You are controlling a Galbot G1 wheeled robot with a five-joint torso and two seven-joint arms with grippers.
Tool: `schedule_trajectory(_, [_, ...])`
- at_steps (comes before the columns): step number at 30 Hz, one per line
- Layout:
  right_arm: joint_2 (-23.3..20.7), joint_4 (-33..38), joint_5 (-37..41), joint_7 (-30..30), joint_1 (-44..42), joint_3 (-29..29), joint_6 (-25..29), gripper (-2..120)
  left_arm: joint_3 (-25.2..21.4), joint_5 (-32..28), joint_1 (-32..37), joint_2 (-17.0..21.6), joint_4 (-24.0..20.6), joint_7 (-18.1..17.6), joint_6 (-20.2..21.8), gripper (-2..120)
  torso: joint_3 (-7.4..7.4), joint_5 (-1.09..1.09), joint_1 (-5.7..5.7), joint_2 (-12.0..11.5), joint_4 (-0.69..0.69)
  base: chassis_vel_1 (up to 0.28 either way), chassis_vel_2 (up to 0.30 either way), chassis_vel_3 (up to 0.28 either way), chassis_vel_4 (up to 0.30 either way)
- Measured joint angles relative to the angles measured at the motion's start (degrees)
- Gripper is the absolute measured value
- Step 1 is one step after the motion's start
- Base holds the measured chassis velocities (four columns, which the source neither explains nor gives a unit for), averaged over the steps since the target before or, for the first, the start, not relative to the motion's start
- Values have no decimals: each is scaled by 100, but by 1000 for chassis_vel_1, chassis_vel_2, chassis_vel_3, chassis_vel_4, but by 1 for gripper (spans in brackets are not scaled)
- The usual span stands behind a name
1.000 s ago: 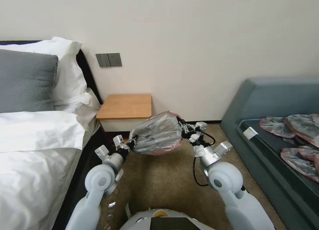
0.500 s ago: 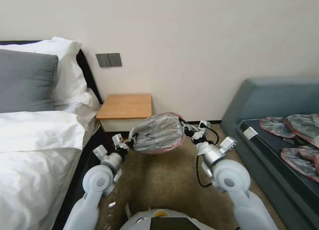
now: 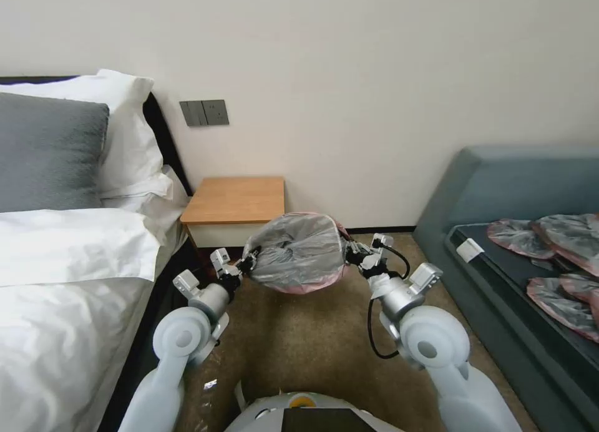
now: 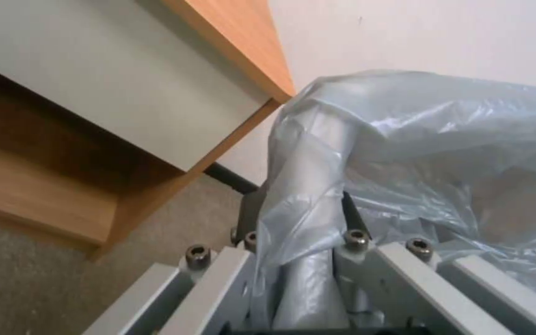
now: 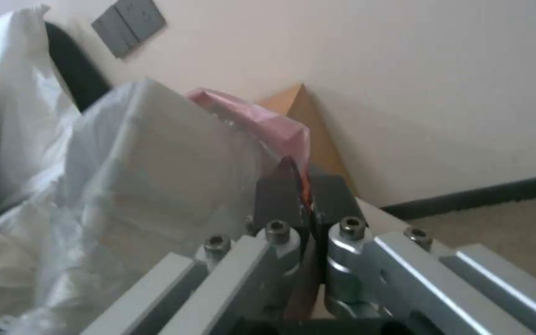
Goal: Pick up the garbage bag from the table and place it over the trash can.
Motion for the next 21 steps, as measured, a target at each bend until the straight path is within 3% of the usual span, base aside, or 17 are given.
schedule_trajectory(21, [-184,-673,-1215,-644,112,-16,456,0,-105,-530,37,-3,-153,95,16,4,0,0,0,0,-1,0,0,0,0])
